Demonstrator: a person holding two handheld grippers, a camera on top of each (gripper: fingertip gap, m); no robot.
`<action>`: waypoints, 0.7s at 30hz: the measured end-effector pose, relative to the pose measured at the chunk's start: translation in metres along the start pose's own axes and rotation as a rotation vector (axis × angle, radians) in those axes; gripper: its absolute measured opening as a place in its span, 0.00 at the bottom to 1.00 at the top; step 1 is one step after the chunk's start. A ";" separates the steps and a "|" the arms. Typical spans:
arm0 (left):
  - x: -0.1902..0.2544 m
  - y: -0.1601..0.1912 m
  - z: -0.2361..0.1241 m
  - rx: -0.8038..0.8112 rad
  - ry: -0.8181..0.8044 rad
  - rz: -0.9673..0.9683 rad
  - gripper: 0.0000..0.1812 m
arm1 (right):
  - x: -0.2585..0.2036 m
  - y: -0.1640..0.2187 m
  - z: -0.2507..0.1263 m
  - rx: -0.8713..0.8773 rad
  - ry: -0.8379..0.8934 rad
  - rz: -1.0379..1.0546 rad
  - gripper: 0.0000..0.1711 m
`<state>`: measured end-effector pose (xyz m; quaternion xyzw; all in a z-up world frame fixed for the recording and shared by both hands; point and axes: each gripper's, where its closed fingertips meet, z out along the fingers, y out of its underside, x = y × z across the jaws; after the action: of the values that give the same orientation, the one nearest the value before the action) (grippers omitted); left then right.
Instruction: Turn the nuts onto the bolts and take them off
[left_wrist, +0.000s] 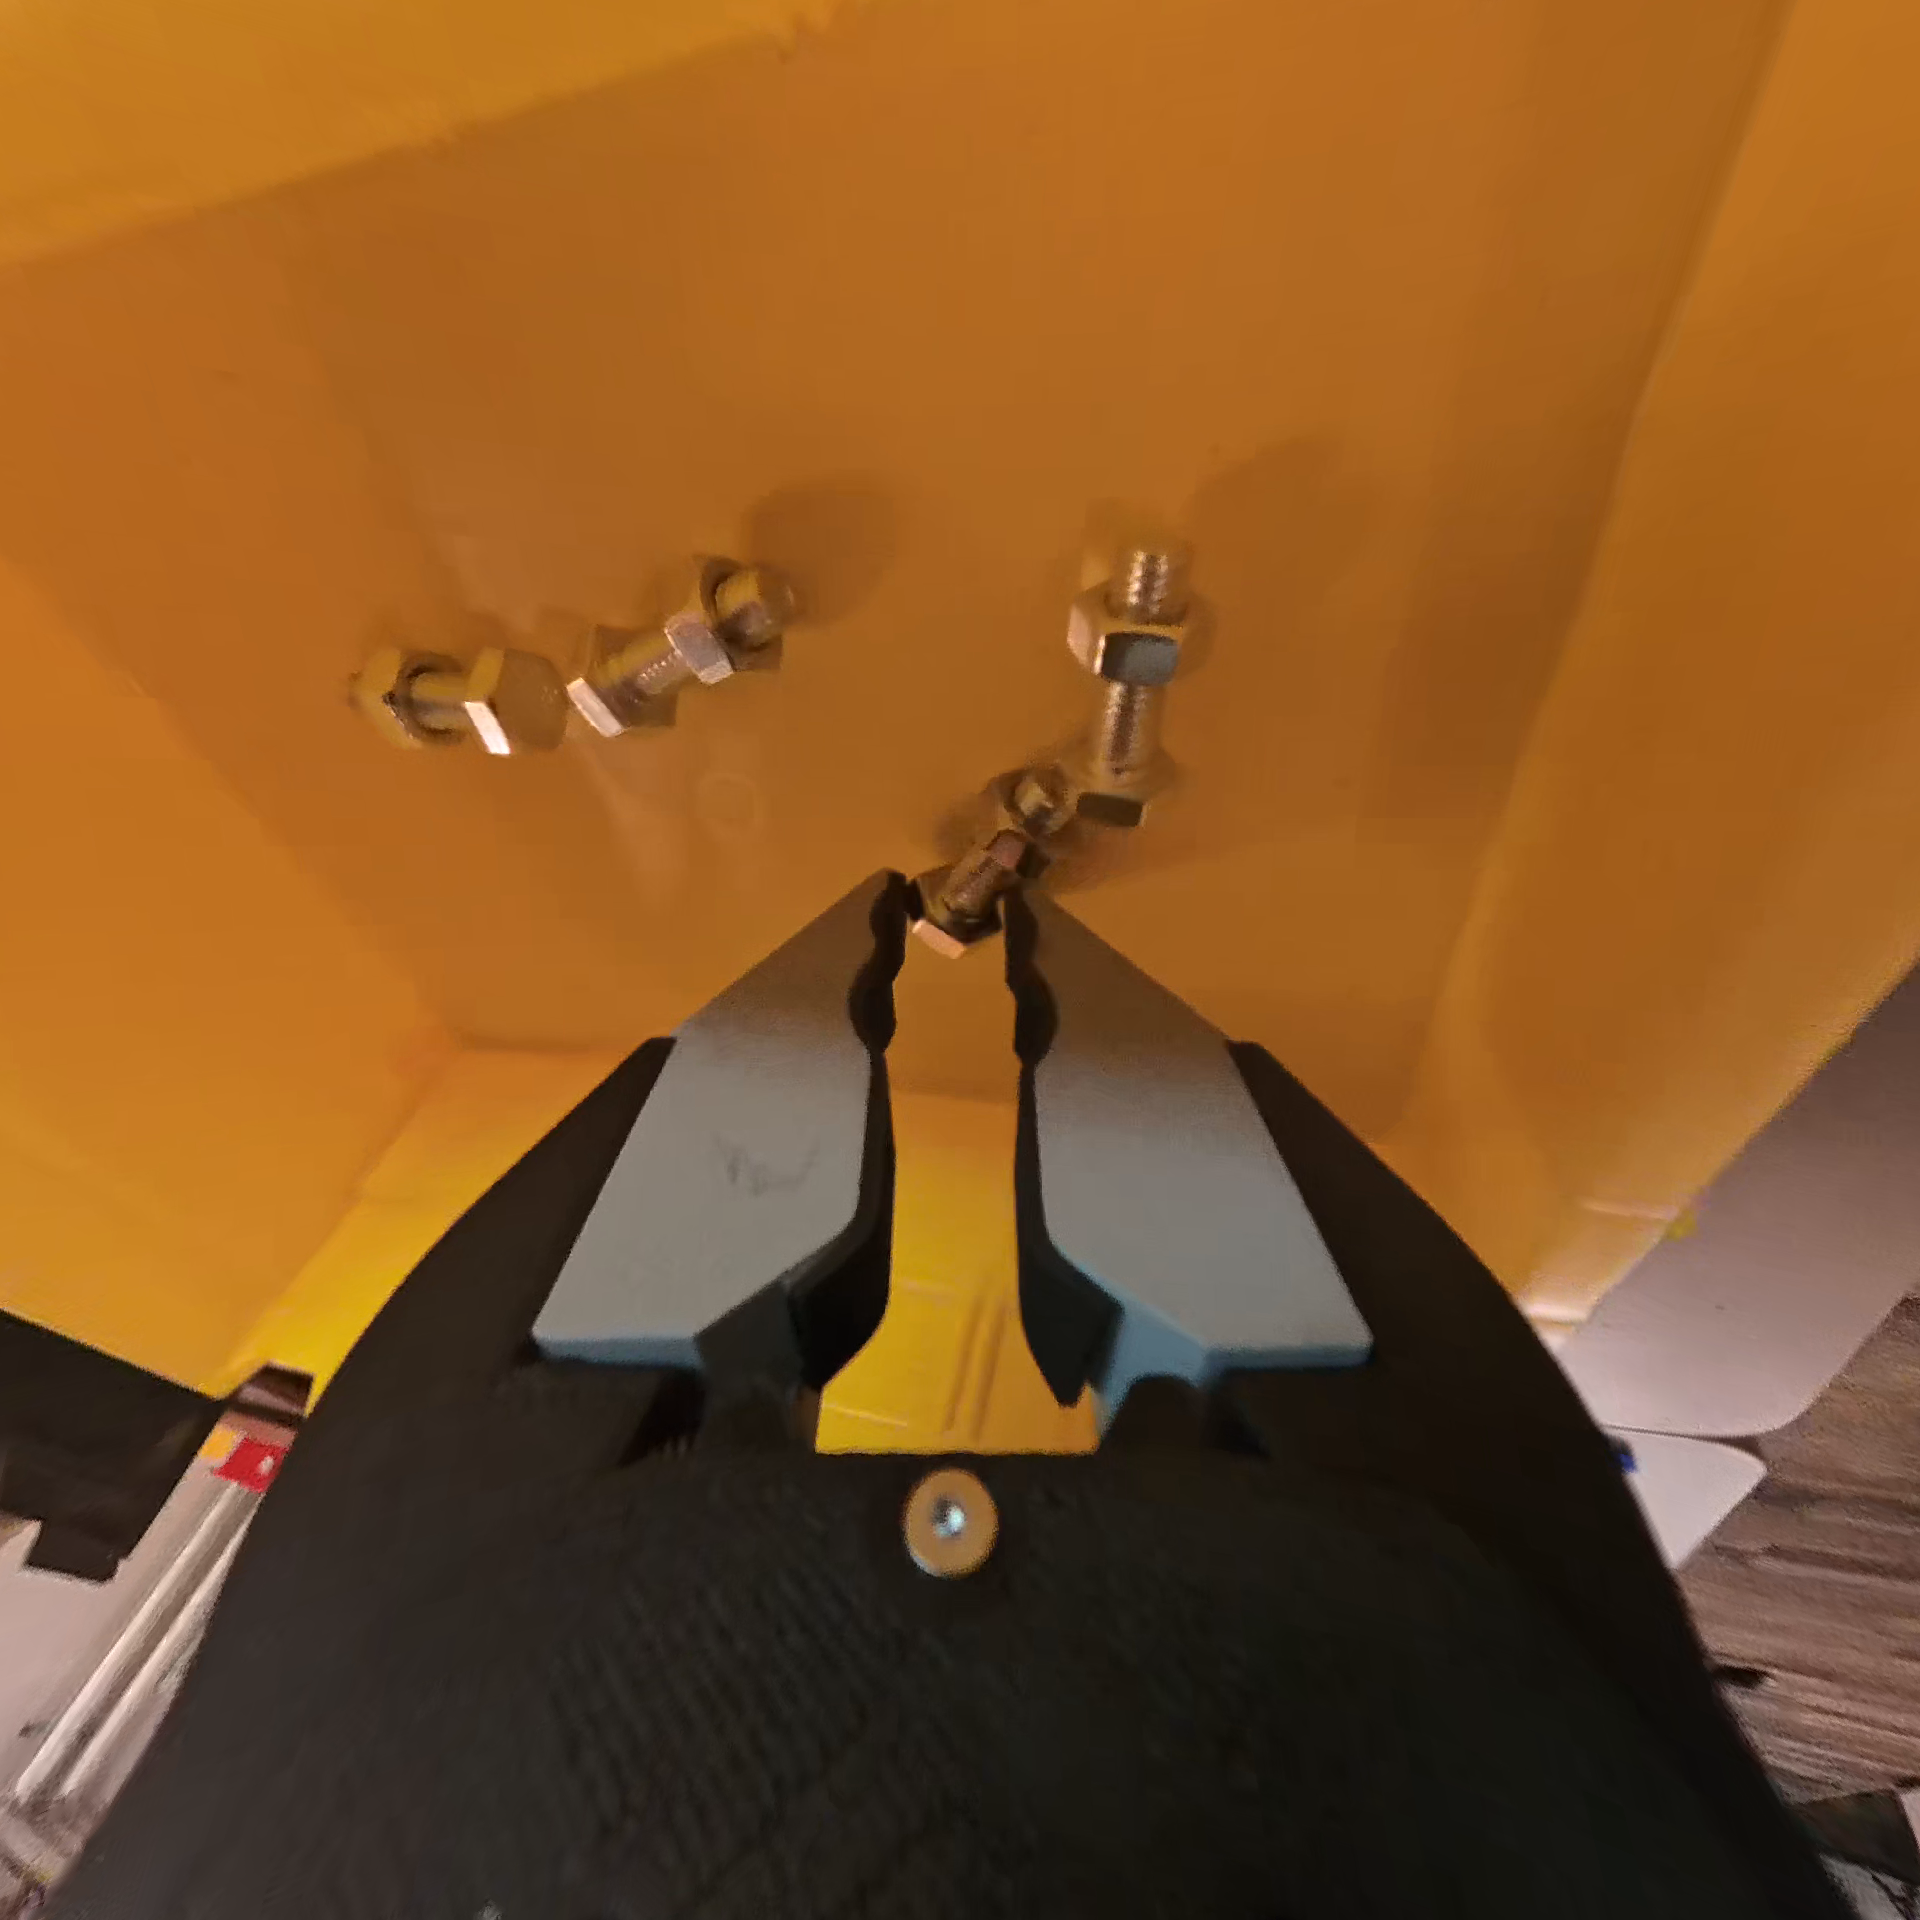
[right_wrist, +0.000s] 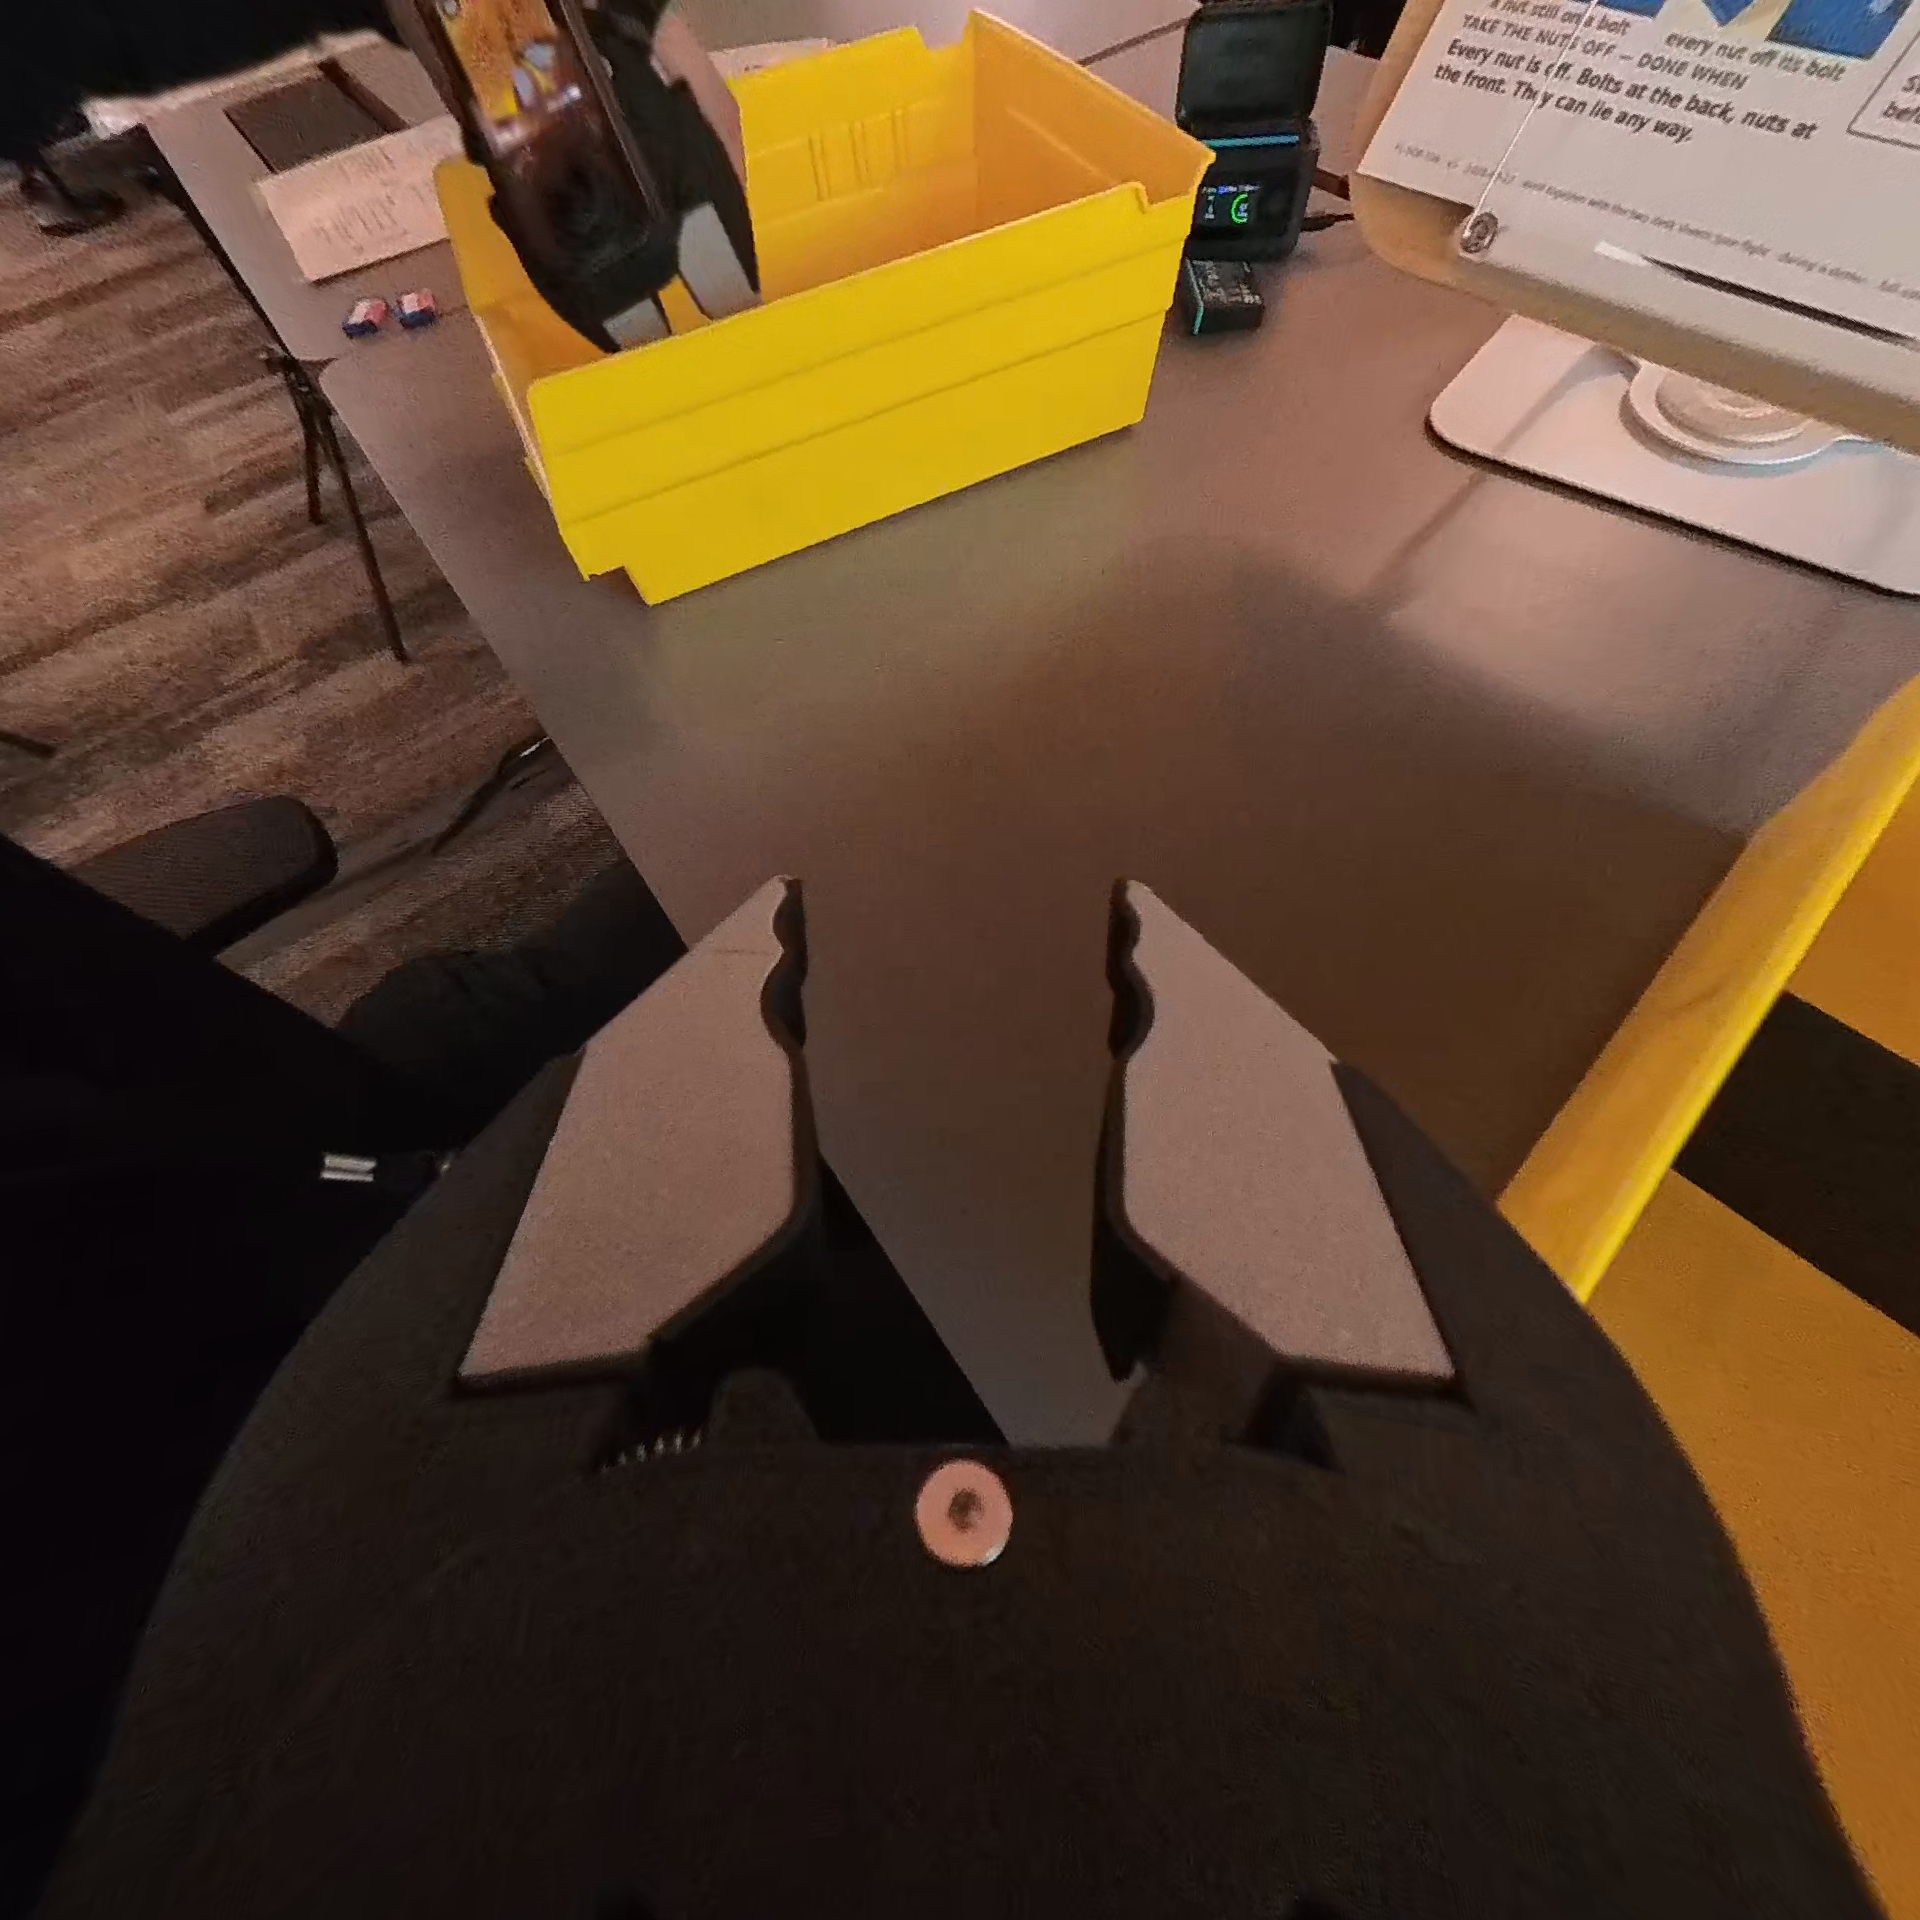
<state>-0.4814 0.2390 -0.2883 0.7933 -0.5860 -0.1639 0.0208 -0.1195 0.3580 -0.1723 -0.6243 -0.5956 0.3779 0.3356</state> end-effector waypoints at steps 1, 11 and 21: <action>0.002 -0.001 -0.001 0.022 0.013 0.011 0.09 | -0.001 0.000 0.001 0.000 -0.009 0.001 0.33; -0.047 -0.003 -0.043 0.350 -0.232 -0.600 0.08 | -0.021 -0.014 0.035 0.041 -0.151 -0.039 0.28; -0.078 -0.199 -0.217 1.226 -0.328 -0.970 0.08 | -0.023 -0.112 0.035 0.406 -0.166 0.019 0.25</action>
<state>-0.2563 0.3395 -0.1095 0.7957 -0.1570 0.0820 -0.5792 -0.2054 0.3411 -0.0904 -0.5163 -0.5270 0.5434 0.4006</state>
